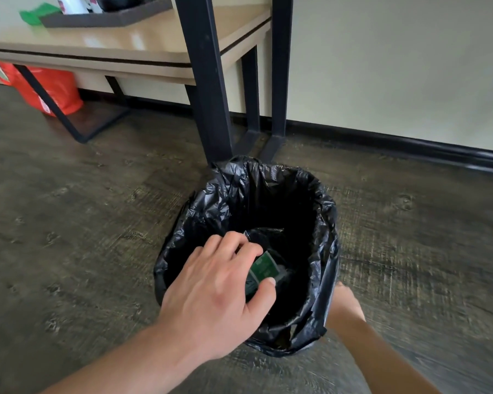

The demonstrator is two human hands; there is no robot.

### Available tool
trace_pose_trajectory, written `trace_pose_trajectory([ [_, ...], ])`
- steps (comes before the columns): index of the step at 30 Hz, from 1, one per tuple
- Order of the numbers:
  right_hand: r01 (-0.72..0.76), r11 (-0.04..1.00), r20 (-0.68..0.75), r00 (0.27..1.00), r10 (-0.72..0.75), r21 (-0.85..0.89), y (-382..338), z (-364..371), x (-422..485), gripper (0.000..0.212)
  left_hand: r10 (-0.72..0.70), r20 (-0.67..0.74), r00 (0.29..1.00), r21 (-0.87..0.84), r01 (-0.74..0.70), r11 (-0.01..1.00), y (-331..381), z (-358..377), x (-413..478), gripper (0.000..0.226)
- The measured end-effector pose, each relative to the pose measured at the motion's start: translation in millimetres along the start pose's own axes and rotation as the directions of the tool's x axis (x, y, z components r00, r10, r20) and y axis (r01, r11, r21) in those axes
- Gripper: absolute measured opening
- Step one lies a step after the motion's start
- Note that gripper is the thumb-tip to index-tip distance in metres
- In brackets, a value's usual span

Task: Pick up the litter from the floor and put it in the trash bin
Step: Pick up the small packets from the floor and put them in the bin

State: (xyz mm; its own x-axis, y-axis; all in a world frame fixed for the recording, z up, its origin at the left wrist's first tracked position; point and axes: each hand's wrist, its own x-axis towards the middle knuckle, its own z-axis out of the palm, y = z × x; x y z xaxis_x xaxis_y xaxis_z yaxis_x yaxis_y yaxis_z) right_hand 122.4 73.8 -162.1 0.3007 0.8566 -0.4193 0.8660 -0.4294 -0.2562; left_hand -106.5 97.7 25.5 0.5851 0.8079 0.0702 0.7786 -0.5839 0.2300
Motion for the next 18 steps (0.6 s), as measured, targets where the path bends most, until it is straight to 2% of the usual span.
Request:
trace_pose_trajectory([
  [2,-0.04,0.999,-0.062,0.997,0.041,0.025,6.7,-28.6,-3.4,0.021,0.003,0.003,1.0,0.007,-0.003,1.0,-0.4,0.4,0.7,0.056],
  [5,0.038,0.999,-0.244,0.969,-0.031,0.027,11.2,-74.4,-16.1,0.005,0.006,0.006,1.0,0.013,-0.006,1.0,0.1,0.5,1.5,0.057],
  [7,0.058,0.996,-0.373,0.927,-0.031,0.063,12.3,-104.4,-22.2,0.016,0.005,0.01,1.0,0.02,-0.005,1.0,0.3,0.4,1.3,0.058],
  [10,0.197,0.978,-0.619,0.777,-0.113,0.068,-3.5,-165.0,-45.8,0.027,0.014,0.002,1.0,0.032,-0.014,0.999,-0.2,-0.3,0.4,0.058],
  [14,0.416,0.909,-0.789,0.552,-0.27,-0.02,-62.8,-229.1,-88.7,0.023,0.026,-0.006,1.0,0.041,-0.026,0.999,0.1,0.0,0.6,0.055],
  [18,0.54,0.838,-0.795,0.471,-0.383,-0.083,-120.5,-230.9,-104.1,0.013,0.052,-0.109,0.993,0.016,-0.05,0.999,-0.4,0.5,-2.7,0.035],
])
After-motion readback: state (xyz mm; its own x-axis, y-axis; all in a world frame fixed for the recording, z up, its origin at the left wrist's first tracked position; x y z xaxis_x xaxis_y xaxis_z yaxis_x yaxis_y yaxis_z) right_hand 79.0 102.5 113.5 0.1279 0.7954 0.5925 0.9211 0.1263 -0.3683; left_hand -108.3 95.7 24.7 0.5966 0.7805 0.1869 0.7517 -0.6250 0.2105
